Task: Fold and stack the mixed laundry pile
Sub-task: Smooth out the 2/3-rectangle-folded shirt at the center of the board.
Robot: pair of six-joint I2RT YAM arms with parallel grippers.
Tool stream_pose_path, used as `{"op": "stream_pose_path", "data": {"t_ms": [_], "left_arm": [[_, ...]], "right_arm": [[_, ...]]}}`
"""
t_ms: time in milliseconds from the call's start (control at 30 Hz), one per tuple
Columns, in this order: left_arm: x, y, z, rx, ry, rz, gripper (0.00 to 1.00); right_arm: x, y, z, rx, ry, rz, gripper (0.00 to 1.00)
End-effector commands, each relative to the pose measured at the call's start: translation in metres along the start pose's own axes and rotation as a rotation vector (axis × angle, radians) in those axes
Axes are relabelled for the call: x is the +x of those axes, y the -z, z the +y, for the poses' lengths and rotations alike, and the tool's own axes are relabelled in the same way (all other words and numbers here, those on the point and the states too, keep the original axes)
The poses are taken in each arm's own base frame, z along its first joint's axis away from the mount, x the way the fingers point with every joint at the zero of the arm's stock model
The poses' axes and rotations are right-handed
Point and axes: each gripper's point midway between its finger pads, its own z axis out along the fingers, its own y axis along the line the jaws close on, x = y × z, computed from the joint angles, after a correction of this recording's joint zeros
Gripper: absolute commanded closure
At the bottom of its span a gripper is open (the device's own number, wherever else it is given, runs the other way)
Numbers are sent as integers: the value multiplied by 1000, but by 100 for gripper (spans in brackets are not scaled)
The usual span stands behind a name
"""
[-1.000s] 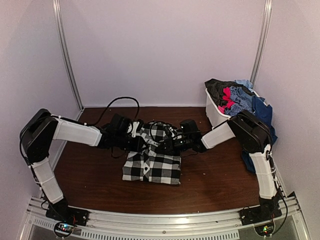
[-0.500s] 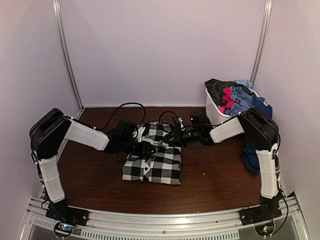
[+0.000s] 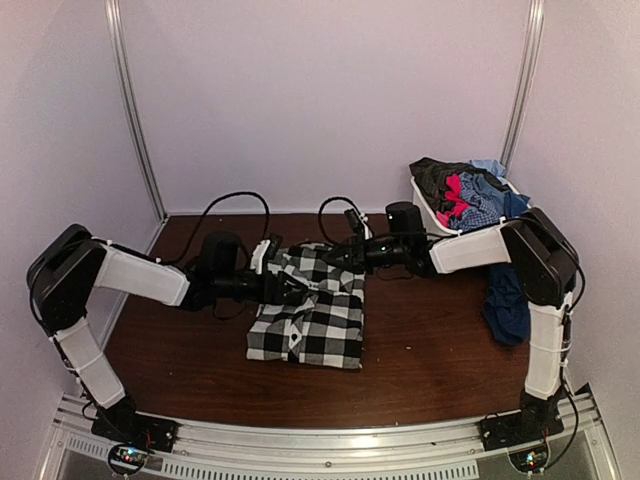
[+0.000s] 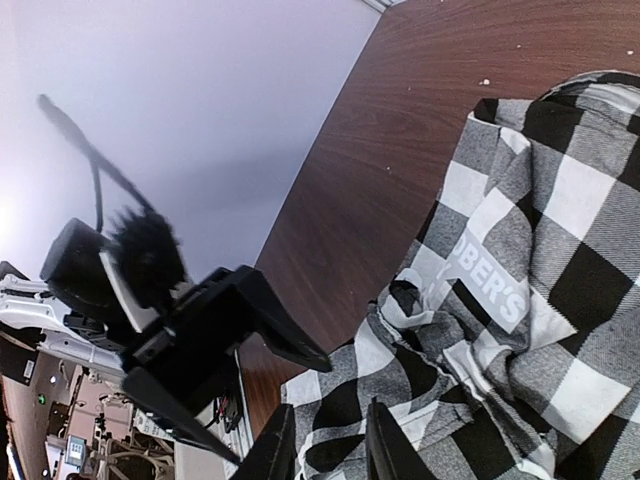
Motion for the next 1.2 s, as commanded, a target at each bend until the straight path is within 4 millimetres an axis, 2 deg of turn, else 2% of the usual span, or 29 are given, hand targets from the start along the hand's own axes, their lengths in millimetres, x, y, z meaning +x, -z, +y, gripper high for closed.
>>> {"op": "stream_pose_path", "data": {"t_ms": [0,100,200,267,333,433,633,700,767,833,900,1000,1067,1167], "left_arm": [[-18,34,-19,5,-118,-88,23],[-8,39,-30,74,-127,-84,24],[11,35,-45,173,-118,-55,28],[30,27,-53,195,-135,-13,29],[45,18,-54,209,-139,27,30],[65,8,-38,190,-86,51,31],[115,-9,20,22,57,104,32],[131,-9,32,-10,70,125,34],[138,-3,34,-25,46,122,34],[136,7,27,-7,4,96,34],[125,13,15,14,-44,75,34],[105,19,-11,35,-104,67,34],[88,19,-38,54,-168,57,33],[69,17,-71,85,-233,45,33]], "right_arm": [[7,-24,31,-96,35,57,75],[22,-43,39,-150,9,99,75],[45,-62,43,-198,-34,151,75],[61,-72,37,-206,-55,182,75],[71,-78,20,-192,-77,199,75],[84,-86,-11,-162,-105,228,75],[121,-92,-70,-101,-143,291,77],[133,-93,-84,-83,-139,318,77],[139,-92,-89,-75,-118,332,77],[141,-90,-85,-80,-94,345,77],[133,-86,-71,-90,-60,341,76],[108,-75,-34,-112,-8,299,73],[89,-65,-7,-133,23,263,71],[62,-44,26,-151,43,201,65]]}}
